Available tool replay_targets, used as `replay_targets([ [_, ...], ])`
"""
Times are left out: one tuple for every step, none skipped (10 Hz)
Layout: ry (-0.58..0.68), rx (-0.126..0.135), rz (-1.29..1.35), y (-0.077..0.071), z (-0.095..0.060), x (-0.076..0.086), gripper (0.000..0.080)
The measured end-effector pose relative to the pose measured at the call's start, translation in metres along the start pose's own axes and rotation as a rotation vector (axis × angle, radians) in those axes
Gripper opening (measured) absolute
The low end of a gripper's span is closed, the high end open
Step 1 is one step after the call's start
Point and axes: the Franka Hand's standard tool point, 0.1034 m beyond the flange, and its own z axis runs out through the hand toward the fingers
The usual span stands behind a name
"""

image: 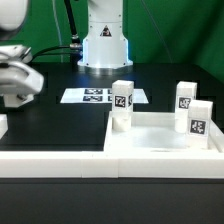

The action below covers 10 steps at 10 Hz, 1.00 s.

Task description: Assemble square table

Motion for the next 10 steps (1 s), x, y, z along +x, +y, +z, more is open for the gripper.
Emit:
replay_targets([
  [0.007, -0.01, -0.005, -0.012, -0.005, -0.003, 0.029],
  [0.005, -0.005, 0.005, -0.006, -0.005, -0.004, 0.029],
  [0.023, -0.006, 0.008, -0.004, -0.005, 0.0, 0.029],
  [0.092, -0.019, 0.002, -0.005, -0.01, 0.007, 0.029],
  [0.147, -0.024, 0.0, -0.005, -0.011, 0.007, 0.029],
  [0.223, -0.031, 0.013, -0.009, -0.015, 0.01, 0.029],
  [0.305, -0.033, 0.036, -0.04, -0.027, 0.007, 0.029],
  [0.437, -0.044, 0.03, -0.089, -0.042, 0.006, 0.029],
  [0.488, -0.037, 0.059, -0.117, -0.054, -0.001, 0.029],
  [0.577, -0.029, 0.051, -0.136, -0.073, -0.002, 0.029],
])
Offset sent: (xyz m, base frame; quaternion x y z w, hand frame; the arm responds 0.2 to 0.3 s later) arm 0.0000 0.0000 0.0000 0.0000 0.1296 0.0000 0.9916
